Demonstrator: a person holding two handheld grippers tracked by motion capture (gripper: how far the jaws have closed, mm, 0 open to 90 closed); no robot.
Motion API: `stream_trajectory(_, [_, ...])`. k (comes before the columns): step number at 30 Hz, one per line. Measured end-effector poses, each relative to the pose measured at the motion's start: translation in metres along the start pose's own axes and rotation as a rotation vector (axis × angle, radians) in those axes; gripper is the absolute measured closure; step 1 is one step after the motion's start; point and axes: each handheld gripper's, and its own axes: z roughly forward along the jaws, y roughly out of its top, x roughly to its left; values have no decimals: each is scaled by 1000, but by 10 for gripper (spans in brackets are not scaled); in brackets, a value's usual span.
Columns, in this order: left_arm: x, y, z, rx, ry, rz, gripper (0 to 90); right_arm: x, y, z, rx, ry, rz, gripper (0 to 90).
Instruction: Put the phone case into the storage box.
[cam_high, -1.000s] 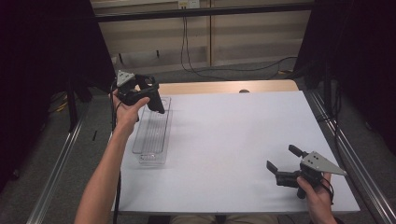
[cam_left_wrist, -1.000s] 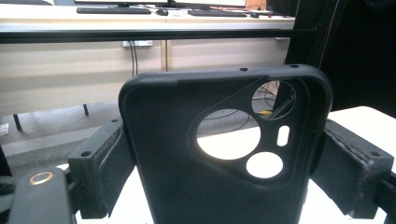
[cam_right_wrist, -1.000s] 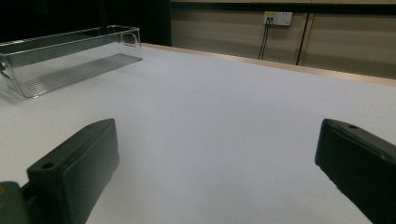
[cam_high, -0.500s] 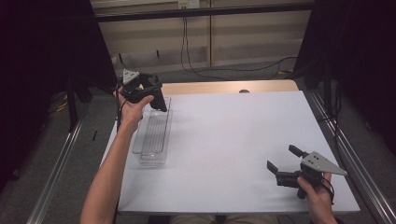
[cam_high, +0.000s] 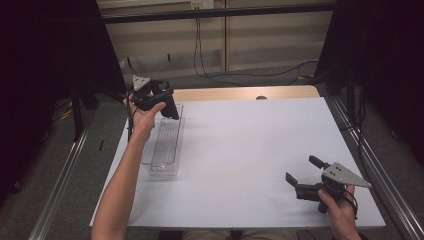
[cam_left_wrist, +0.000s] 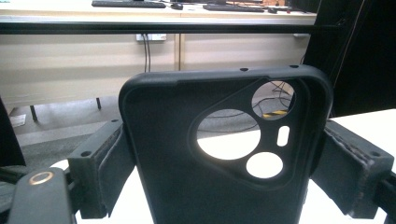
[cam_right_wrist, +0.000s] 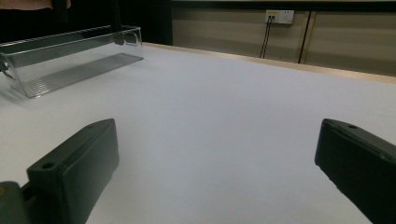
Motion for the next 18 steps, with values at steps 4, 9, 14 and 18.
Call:
stream_trajectory(4, [-2,-3,4,3,4,5,136,-1,0,0,4,0,4,0])
stream_trajectory(9, [-1,-6,8,-7,12,13,136,-1,0,0,2,0,1,0])
stream_trajectory(14, [0,-8,10,6,24,12,135,-1,-1,0,2,4,-1,0])
stream_trajectory(18, [-1,-12,13,11,23,13,134,0,0,0,1,3,-1,0])
